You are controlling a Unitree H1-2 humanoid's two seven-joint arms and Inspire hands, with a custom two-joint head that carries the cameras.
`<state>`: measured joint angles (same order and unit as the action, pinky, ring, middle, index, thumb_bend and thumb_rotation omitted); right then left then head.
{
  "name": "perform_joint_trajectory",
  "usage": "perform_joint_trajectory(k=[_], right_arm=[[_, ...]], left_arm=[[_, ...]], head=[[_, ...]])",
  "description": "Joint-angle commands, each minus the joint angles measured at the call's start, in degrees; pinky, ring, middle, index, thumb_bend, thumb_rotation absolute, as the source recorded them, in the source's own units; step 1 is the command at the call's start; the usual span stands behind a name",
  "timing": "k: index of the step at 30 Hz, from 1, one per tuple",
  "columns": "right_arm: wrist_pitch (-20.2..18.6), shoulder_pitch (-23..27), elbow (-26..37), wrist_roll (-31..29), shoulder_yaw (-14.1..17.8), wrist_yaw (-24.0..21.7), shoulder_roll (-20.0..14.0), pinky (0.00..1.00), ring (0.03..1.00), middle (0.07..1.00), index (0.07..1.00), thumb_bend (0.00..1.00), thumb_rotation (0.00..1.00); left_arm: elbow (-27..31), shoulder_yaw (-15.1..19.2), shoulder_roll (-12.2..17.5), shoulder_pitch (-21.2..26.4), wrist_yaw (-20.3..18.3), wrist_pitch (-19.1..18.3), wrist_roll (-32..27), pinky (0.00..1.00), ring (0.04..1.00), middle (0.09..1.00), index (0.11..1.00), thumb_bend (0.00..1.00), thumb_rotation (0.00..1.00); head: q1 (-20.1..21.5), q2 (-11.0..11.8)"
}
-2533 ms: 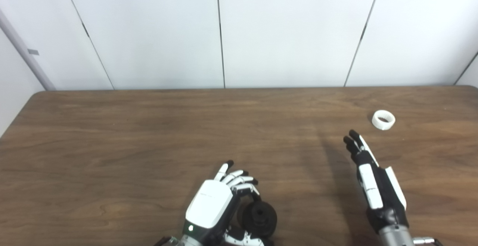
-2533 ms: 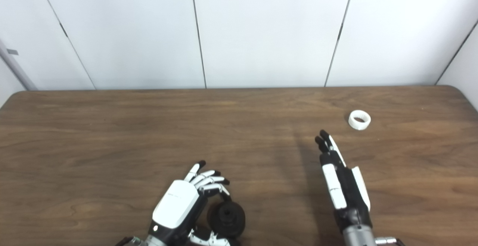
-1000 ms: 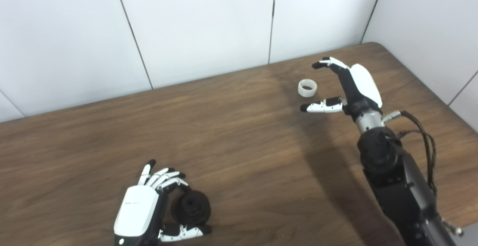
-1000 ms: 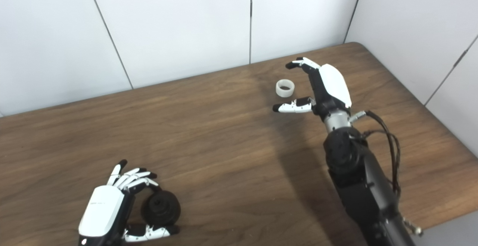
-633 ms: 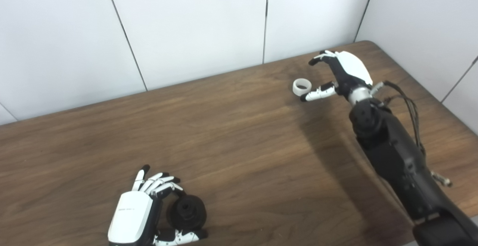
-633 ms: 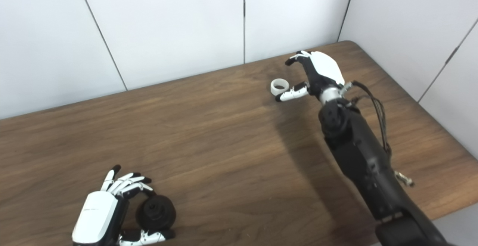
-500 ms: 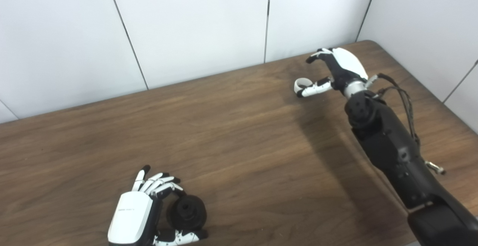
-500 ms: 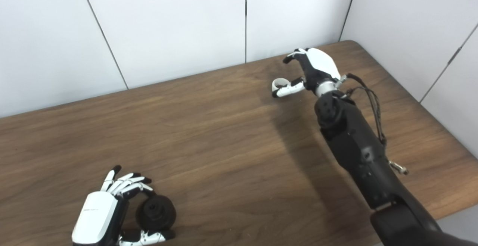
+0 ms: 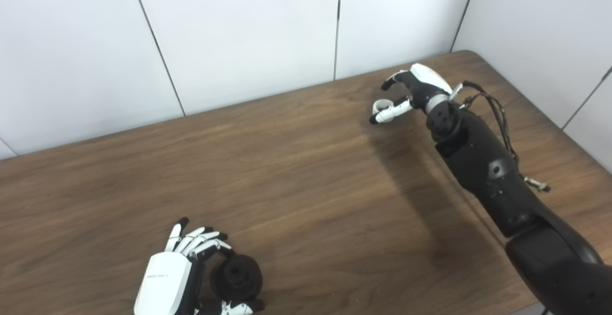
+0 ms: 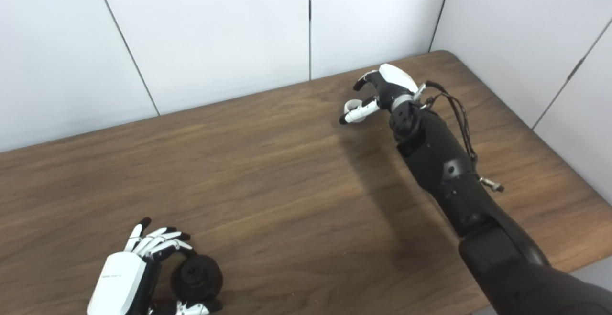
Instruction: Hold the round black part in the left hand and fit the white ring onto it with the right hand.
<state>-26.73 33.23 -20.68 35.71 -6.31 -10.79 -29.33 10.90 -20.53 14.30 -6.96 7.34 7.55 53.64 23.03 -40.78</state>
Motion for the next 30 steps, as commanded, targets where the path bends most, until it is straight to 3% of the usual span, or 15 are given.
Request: perform_joint_trajectory(k=[1,7,13,30], right_arm=[[-0.2,3.6,0.4,1.0,0.3,0.8,-1.5,0.96,0.989,0.927,0.701,0.89,0.29],[-0.2,3.0,0.9,2.0,1.1,0.4,-1.0,0.96,0.992,0.925,0.692,0.86,0.27],[-0.2,2.5,0.7,2.7,1.8,0.4,-0.9,0.90,0.989,0.915,0.687,0.88,0.27],[-0.2,2.1,0.1,5.2,1.9,-0.9,-1.0,0.93,0.994,0.907,0.686,0.87,0.24]], left_arm=[[0.6,-0.2,0.3,-1.0,-0.4,0.2,0.7,0.99,0.825,0.738,0.485,0.52,0.05],[0.9,-0.2,0.1,-1.3,-0.7,0.0,0.7,1.00,0.827,0.739,0.485,0.52,0.05],[1.2,0.0,-0.1,-1.3,-0.9,-0.3,0.8,0.99,0.827,0.741,0.485,0.52,0.05],[1.8,0.7,-0.6,-1.3,-1.6,-0.4,0.5,1.00,0.831,0.741,0.485,0.52,0.05]], head=[[0.0,-0.1],[-0.1,-0.2],[-0.2,-0.3],[-0.3,-0.2]])
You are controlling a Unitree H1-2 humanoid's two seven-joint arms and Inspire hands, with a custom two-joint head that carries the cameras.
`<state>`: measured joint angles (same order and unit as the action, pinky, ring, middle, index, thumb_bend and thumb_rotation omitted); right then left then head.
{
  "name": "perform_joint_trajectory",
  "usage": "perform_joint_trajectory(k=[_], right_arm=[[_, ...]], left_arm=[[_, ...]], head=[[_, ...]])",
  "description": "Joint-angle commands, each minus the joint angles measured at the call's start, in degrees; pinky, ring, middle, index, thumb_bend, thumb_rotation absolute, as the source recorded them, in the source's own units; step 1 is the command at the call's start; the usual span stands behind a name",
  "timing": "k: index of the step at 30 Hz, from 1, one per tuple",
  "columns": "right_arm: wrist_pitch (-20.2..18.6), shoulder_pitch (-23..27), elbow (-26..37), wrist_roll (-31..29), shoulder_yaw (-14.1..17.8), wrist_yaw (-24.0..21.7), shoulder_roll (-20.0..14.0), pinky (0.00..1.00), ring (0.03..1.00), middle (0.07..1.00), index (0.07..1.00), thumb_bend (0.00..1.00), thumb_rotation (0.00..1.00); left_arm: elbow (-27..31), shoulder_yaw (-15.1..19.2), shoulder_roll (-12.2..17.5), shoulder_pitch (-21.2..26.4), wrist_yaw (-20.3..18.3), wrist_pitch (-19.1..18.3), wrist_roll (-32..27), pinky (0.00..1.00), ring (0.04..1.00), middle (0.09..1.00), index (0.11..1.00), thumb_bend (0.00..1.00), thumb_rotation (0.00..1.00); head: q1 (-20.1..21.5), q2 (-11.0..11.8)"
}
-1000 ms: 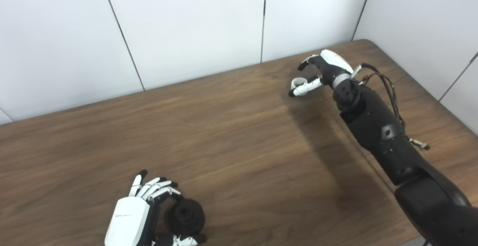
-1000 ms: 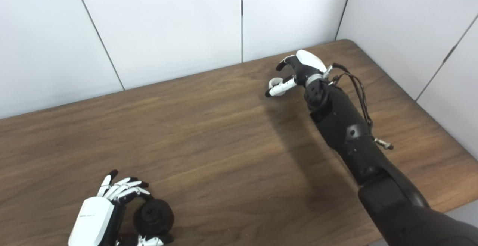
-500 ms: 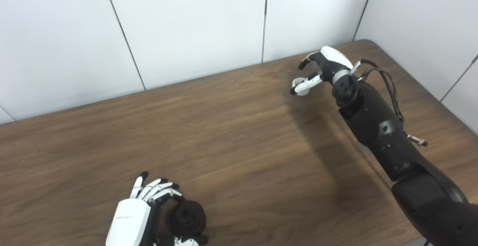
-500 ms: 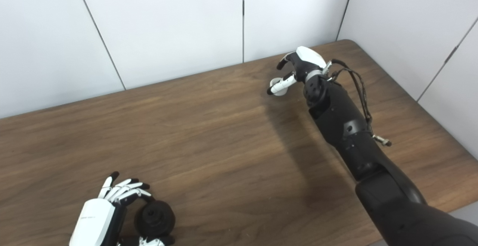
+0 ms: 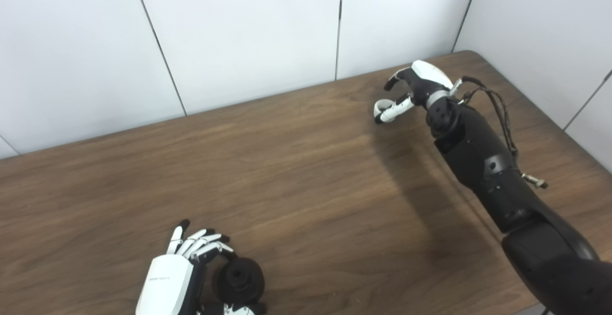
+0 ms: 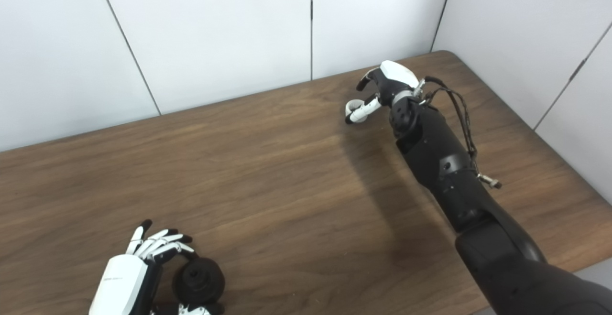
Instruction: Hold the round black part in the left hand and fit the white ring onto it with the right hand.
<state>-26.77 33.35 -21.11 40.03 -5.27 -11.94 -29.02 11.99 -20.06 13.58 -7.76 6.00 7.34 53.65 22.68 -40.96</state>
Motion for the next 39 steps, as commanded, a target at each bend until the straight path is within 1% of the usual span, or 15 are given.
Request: perform_joint_trajectory(k=[1,7,10,13,15,19,26,27,31,35,36,37,38,39], right_arm=[[-0.1,2.0,0.5,1.1,1.0,0.3,-1.2,0.94,0.993,0.907,0.687,0.87,0.24],[-0.1,1.6,0.7,0.5,0.3,0.8,-1.6,0.90,0.965,0.875,0.670,0.88,0.23],[-0.1,1.5,0.7,0.6,0.4,0.8,-1.6,0.91,0.967,0.878,0.668,0.87,0.22],[-0.1,1.5,0.5,0.6,0.1,1.0,-1.6,0.89,0.951,0.850,0.659,0.87,0.23],[-0.1,1.5,0.3,0.6,-0.2,1.1,-1.7,0.90,0.947,0.854,0.652,0.87,0.24],[-0.1,1.4,0.1,0.7,-0.5,1.0,-1.8,0.91,0.969,0.904,0.652,0.87,0.25],[-0.1,1.0,0.7,0.9,0.1,0.8,-1.2,0.96,0.991,0.902,0.653,0.87,0.25],[-0.1,1.0,0.6,0.7,0.6,1.1,-0.9,0.97,0.993,0.905,0.653,0.88,0.24],[-0.1,1.2,0.3,0.9,0.1,1.0,-1.0,0.98,1.000,0.911,0.652,0.86,0.24],[0.0,1.1,0.1,-0.1,-0.2,2.0,-1.1,0.99,0.998,0.905,0.621,0.85,0.22],[0.2,1.0,0.2,-0.5,0.0,2.7,-1.0,0.98,0.984,0.887,0.599,0.84,0.21],[0.6,0.8,0.4,-1.0,0.2,3.6,-0.8,0.98,0.975,0.875,0.545,0.69,0.18],[1.1,0.6,0.5,-1.5,0.5,4.5,-0.7,0.98,0.964,0.861,0.516,0.61,0.16],[1.5,0.4,0.6,-1.8,0.6,5.5,-0.6,0.98,0.947,0.843,0.498,0.56,0.15]], left_arm=[[0.7,0.2,0.1,-0.5,-0.2,-0.2,0.4,1.00,0.832,0.741,0.485,0.52,0.05],[0.9,0.3,0.3,-0.6,-0.2,-0.2,0.8,1.00,0.827,0.740,0.485,0.52,0.05],[0.9,0.4,0.3,-0.5,-0.2,-0.2,0.7,0.99,0.828,0.740,0.485,0.52,0.05],[1.1,0.4,0.2,-0.5,-0.3,-0.3,0.7,0.99,0.826,0.739,0.485,0.52,0.05],[1.2,0.4,0.1,-0.6,-0.5,-0.4,0.6,0.99,0.825,0.738,0.485,0.52,0.05],[1.2,0.5,0.1,-0.6,-0.6,-0.5,0.8,1.00,0.827,0.739,0.485,0.52,0.05],[1.2,0.5,0.0,-0.5,-0.6,-0.4,1.0,0.99,0.824,0.738,0.485,0.52,0.05],[1.2,0.5,0.1,-0.5,-0.6,-0.4,1.1,0.99,0.825,0.738,0.485,0.52,0.05],[1.3,0.4,0.1,-0.5,-0.7,-0.4,1.1,0.99,0.825,0.737,0.485,0.52,0.05],[1.0,0.4,0.0,-0.5,-0.5,-0.2,1.0,0.99,0.826,0.738,0.485,0.52,0.05],[1.1,0.4,0.0,-0.5,-0.5,-0.2,1.0,0.99,0.828,0.739,0.485,0.52,0.05],[1.1,0.4,0.0,-0.5,-0.6,-0.3,1.0,0.99,0.829,0.739,0.485,0.52,0.05],[1.1,0.4,0.0,-0.5,-0.5,-0.2,1.0,1.00,0.829,0.739,0.485,0.52,0.05],[1.1,0.4,0.0,-0.5,-0.4,-0.3,1.1,1.00,0.829,0.739,0.485,0.52,0.05]], head=[[0.1,0.0],[-0.1,-0.3],[-0.1,-0.3],[-0.2,-0.3],[-0.2,-0.3],[-0.2,-0.4],[-0.3,-0.3],[-0.3,-0.3],[-0.3,-0.3],[-0.5,-0.4],[-0.5,-0.4],[-0.5,-0.4],[-0.5,-0.3],[-0.5,-0.3]])
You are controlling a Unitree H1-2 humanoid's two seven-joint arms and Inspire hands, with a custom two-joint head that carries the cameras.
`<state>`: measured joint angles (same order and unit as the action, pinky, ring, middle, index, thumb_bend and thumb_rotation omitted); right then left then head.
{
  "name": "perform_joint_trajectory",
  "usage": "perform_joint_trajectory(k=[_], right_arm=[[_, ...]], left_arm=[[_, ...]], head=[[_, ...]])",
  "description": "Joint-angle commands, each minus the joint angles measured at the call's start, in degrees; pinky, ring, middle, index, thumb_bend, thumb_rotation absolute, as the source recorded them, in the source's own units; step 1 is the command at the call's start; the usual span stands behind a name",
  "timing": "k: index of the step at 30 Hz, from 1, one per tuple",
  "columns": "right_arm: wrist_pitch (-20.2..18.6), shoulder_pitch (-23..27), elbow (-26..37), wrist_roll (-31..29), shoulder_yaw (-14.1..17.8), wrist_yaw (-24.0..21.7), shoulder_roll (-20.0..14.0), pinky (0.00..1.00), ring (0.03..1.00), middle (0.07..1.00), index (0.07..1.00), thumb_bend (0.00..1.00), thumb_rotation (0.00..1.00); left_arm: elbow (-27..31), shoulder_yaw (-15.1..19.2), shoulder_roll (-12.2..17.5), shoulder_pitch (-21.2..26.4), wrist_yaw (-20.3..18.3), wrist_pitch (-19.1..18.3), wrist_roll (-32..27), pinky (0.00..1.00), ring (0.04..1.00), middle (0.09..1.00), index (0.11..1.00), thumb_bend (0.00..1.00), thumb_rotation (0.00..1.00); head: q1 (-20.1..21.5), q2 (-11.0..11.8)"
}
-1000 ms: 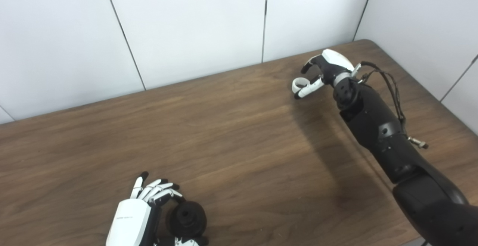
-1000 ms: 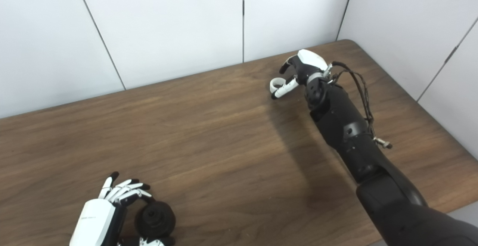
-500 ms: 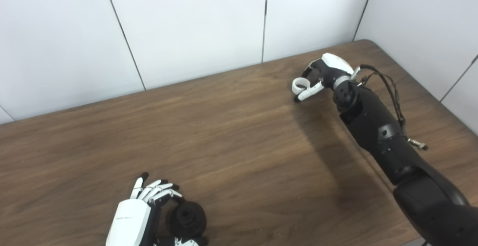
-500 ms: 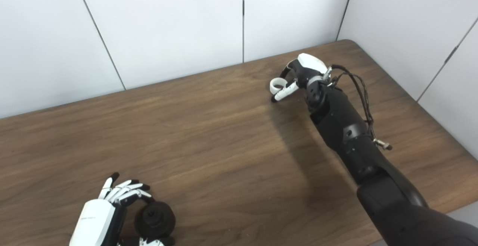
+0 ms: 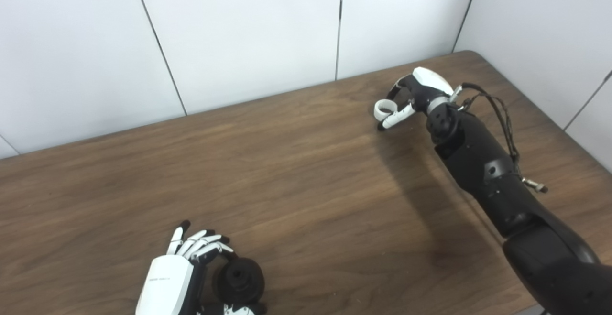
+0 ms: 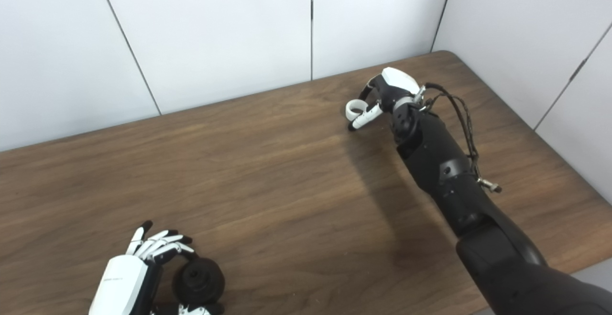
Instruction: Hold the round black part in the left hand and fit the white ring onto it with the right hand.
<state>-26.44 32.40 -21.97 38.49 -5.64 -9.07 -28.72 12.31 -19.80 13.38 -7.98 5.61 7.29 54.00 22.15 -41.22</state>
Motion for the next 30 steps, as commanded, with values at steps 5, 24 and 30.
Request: perform_joint_trajectory(k=[5,24,30], right_arm=[[1.8,0.9,1.5,-1.2,0.6,5.4,-0.8,0.95,0.920,0.827,0.484,0.52,0.13],[1.8,-2.1,7.8,-3.7,-0.9,2.2,-3.6,1.00,0.945,0.837,0.485,0.52,0.13],[3.4,-4.5,17.9,-3.8,-2.8,-2.1,-5.0,1.00,0.965,0.835,0.486,0.52,0.13]], left_arm=[[0.8,0.2,0.0,-0.4,0.0,-0.3,0.8,1.00,0.832,0.742,0.485,0.52,0.05],[0.3,-0.4,-1.1,-0.4,0.6,-0.3,2.2,1.00,0.834,0.745,0.485,0.52,0.05],[0.0,-0.6,-1.8,-0.2,0.9,-0.3,2.8,1.00,0.834,0.742,0.485,0.52,0.05]], head=[[0.1,-0.1],[-2.4,-0.2],[-5.0,-0.7]])
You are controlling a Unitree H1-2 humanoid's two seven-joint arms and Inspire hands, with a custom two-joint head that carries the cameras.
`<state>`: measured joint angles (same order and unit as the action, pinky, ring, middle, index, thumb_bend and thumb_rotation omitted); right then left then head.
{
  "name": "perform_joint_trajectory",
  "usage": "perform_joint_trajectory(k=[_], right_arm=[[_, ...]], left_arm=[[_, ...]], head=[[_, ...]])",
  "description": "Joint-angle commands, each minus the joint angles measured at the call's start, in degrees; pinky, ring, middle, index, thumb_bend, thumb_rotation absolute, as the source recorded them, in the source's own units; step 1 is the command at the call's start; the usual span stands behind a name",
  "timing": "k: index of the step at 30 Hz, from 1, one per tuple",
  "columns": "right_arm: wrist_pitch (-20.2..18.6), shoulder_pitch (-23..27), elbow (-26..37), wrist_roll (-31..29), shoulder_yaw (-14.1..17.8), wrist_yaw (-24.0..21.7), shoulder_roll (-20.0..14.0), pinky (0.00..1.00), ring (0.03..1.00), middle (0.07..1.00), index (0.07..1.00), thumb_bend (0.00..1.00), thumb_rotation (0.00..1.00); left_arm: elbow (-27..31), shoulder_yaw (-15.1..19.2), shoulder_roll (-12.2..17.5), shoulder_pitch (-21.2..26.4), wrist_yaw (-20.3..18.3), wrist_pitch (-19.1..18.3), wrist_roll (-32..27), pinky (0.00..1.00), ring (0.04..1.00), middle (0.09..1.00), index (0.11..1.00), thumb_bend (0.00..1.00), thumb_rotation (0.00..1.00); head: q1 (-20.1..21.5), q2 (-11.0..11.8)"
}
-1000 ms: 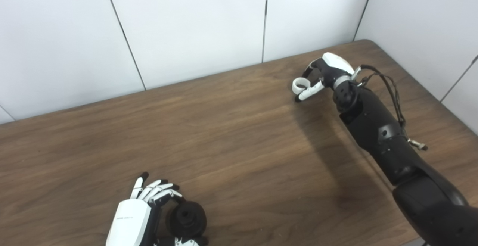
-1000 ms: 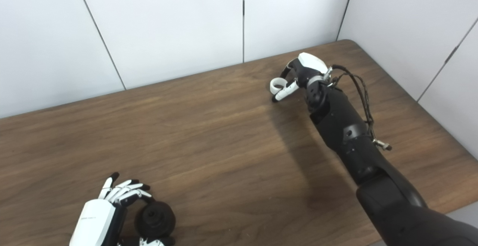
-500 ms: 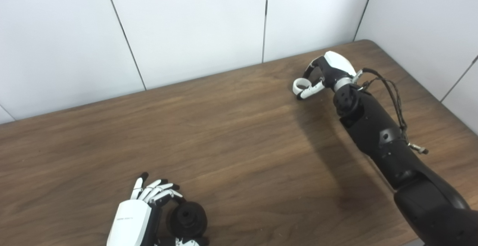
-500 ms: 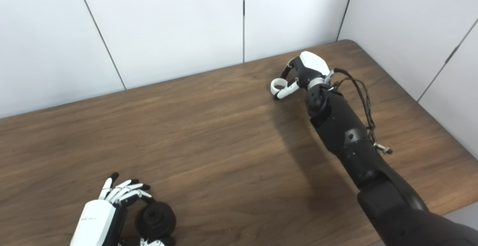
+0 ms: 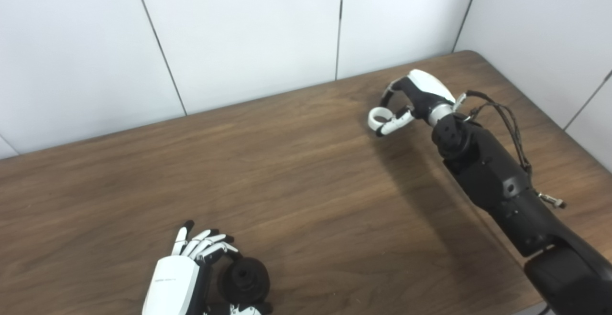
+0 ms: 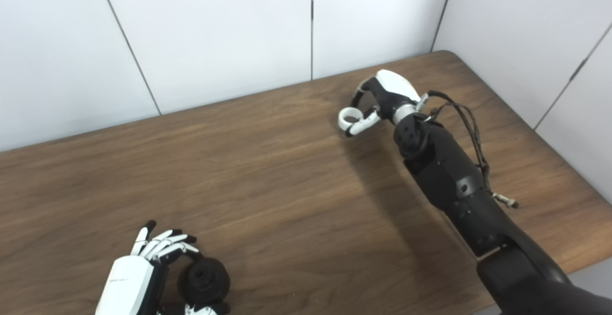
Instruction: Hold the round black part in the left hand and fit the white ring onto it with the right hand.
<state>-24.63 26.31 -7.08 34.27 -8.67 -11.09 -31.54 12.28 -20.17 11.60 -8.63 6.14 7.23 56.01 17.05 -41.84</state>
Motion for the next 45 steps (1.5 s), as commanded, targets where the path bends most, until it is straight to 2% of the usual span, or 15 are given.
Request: perform_joint_trajectory(k=[1,6,10,17,22,36,45], right_arm=[[2.0,1.1,4.7,0.4,-0.1,-0.6,-2.3,1.00,0.958,0.833,0.486,0.52,0.13],[1.0,-1.5,15.4,0.5,-1.8,-5.3,-2.4,0.99,0.943,0.805,0.485,0.52,0.13],[-2.1,-3.4,24.8,2.1,-2.4,-13.1,-1.8,1.00,0.963,0.835,0.484,0.52,0.13],[-2.3,-6.3,38.2,7.2,-3.7,-25.9,2.5,1.00,0.945,0.825,0.484,0.52,0.13],[-2.3,-7.2,43.6,9.3,-4.0,-32.2,6.6,1.00,0.954,0.833,0.484,0.52,0.13],[-2.2,-9.9,50.4,12.1,-5.9,-39.8,14.4,1.00,0.961,0.838,0.484,0.52,0.13],[-1.4,-10.3,51.7,12.5,-8.1,-41.2,16.1,1.00,0.976,0.836,0.484,0.52,0.13]], left_arm=[[0.0,-0.3,-0.2,0.5,0.4,-0.2,1.0,1.00,0.833,0.742,0.485,0.52,0.05],[-0.1,-0.7,-0.7,0.3,0.6,-0.3,2.0,1.00,0.834,0.743,0.485,0.52,0.05],[-0.3,-1.0,-1.2,0.3,0.9,-0.4,2.5,1.00,0.834,0.742,0.485,0.52,0.05],[-0.5,-1.5,-2.2,0.6,0.6,-1.1,3.6,1.00,0.841,0.745,0.485,0.52,0.05],[-1.0,-2.0,-2.7,1.0,1.1,-1.4,4.3,1.00,0.844,0.750,0.485,0.52,0.05],[0.0,-3.1,-3.7,2.4,-0.6,-3.8,5.7,1.00,0.858,0.760,0.486,0.52,0.05],[0.0,-4.0,-4.4,3.0,-1.3,-5.2,5.9,1.00,0.871,0.766,0.485,0.52,0.05]], head=[[-0.6,-0.2],[-3.4,-0.6],[-6.3,-1.3],[-9.6,-2.6],[-10.9,-3.4],[-13.9,-6.8],[-15.5,-7.8]])
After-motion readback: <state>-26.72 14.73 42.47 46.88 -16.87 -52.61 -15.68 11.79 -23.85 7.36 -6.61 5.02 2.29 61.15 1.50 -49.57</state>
